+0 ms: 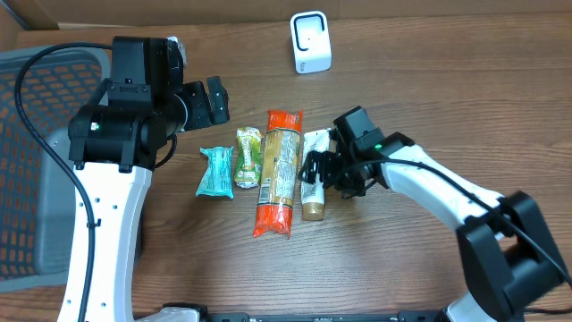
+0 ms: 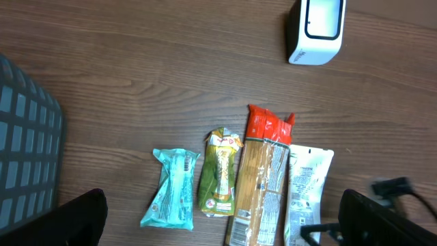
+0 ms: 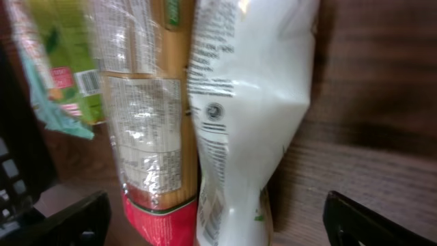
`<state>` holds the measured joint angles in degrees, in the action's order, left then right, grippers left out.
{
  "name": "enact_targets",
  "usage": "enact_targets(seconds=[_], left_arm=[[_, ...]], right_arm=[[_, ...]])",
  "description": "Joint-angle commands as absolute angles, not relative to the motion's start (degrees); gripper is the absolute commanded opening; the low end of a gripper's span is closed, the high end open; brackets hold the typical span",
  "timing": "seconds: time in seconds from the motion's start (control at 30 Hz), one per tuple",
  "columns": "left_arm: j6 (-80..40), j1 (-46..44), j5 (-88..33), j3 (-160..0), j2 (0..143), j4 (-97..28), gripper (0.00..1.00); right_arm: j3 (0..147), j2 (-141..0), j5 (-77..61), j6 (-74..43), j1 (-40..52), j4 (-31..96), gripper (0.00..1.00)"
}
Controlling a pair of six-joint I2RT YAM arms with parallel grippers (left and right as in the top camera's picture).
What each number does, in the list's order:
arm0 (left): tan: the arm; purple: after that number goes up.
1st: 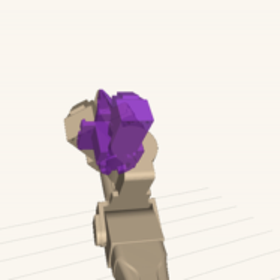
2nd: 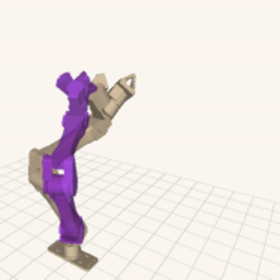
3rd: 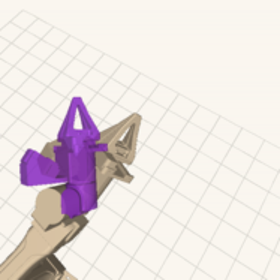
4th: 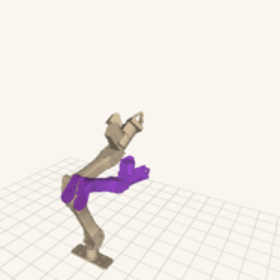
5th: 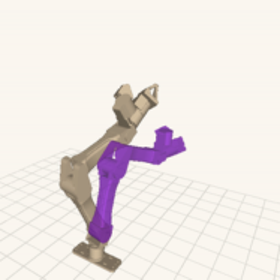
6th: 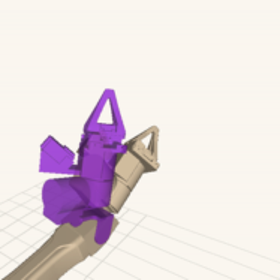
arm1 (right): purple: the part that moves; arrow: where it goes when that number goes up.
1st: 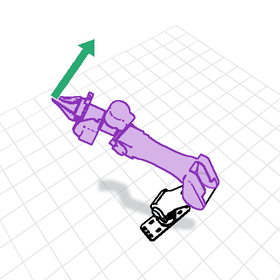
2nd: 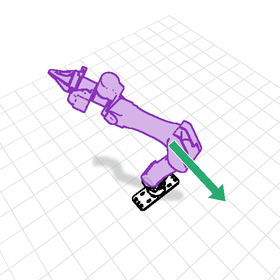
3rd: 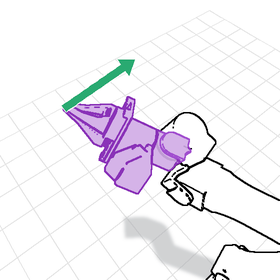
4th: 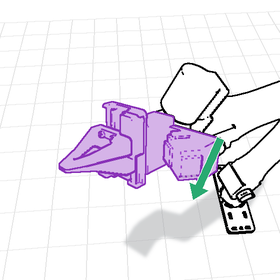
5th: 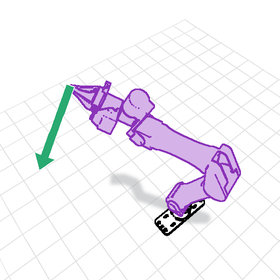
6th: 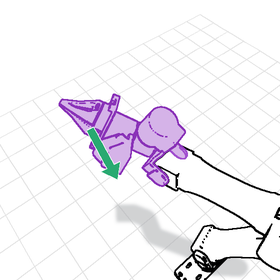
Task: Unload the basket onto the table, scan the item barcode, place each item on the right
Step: 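Lower the right gripper and close it on the white conditioner tube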
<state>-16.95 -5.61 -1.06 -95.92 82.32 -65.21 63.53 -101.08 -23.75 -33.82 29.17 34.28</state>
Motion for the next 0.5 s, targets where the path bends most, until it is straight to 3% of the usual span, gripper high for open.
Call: enact_targets(seconds=[0.0, 0.23, 0.47], left_arm=[[-16.3, -5.7, -1.5, -96.5, 82.5, -65.4, 1.0], [-16.3, -5.7, -1.5, -96.5, 82.5, -65.4, 1.0], [-16.3, -5.7, -1.5, -96.5, 82.5, -65.4, 0.99]], right_arm=[[64.2, -98.7, -22.1, -28.2, 26.3, 33.9, 1.0], [64.2, -100.5, -24.9, -17.9, 24.3, 29.4, 1.0], [64.2, -106.2, -26.0, -17.6, 24.8, 23.9, 1.0]])
